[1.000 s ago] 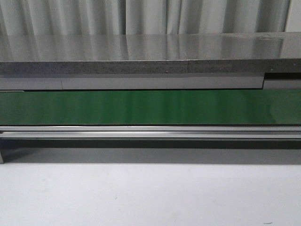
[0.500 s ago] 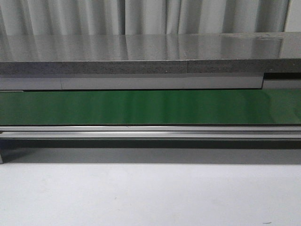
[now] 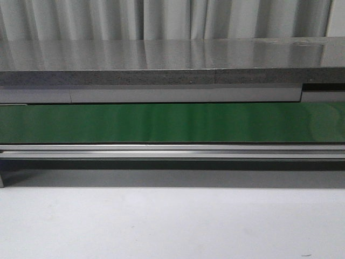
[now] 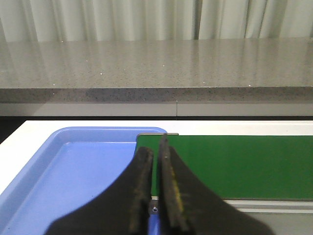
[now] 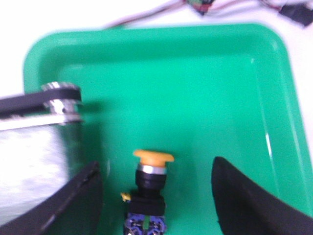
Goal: Move button from left to right
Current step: 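Grasp the button with the right gripper and carry it to the green tray, then release the button into the green tray and raise the right gripper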
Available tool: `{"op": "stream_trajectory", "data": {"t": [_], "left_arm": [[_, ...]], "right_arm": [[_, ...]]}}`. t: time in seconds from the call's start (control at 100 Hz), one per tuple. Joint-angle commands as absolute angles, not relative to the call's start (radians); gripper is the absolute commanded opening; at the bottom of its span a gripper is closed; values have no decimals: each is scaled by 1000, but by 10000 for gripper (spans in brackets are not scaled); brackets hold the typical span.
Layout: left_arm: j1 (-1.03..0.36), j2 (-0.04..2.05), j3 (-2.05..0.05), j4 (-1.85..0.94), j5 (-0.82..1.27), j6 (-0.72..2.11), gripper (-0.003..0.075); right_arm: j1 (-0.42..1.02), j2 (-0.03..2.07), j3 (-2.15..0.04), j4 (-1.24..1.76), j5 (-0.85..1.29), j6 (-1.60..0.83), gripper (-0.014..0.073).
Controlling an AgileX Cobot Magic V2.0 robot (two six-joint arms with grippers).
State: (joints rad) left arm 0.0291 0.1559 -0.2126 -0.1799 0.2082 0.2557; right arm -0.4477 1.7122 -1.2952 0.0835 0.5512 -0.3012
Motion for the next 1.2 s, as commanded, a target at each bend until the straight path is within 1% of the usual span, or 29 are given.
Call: {"op": "stream_trajectory", "data": {"t": [0.0,0.36,0.49,0.61,0.86,1.04,1.19], "left_arm": [[23,167,-242,-191,120,256,5],[23,167,-242,-191,120,256,5],[23,167,-242,-191,120,256,5],[23,167,-242,-191,120,256,5],[23,167,-242,-191,120,256,5],[23,167,-242,-191,120,256,5],[23,167,-242,-191,120,256,5]], "right_arm": [[-426,1612,-1327,116,485,-301,456],[-227,1405,-1322,140,444,-301,456],[-157,1315,-1271,140,393,-301,456],[-92,1215,-1169,140,305,-301,456],[23,962,-875,154,95,-301,456],[89,776,-653,154,0,-301,456],[123,595,-504,161,-18,-301,456]]}}
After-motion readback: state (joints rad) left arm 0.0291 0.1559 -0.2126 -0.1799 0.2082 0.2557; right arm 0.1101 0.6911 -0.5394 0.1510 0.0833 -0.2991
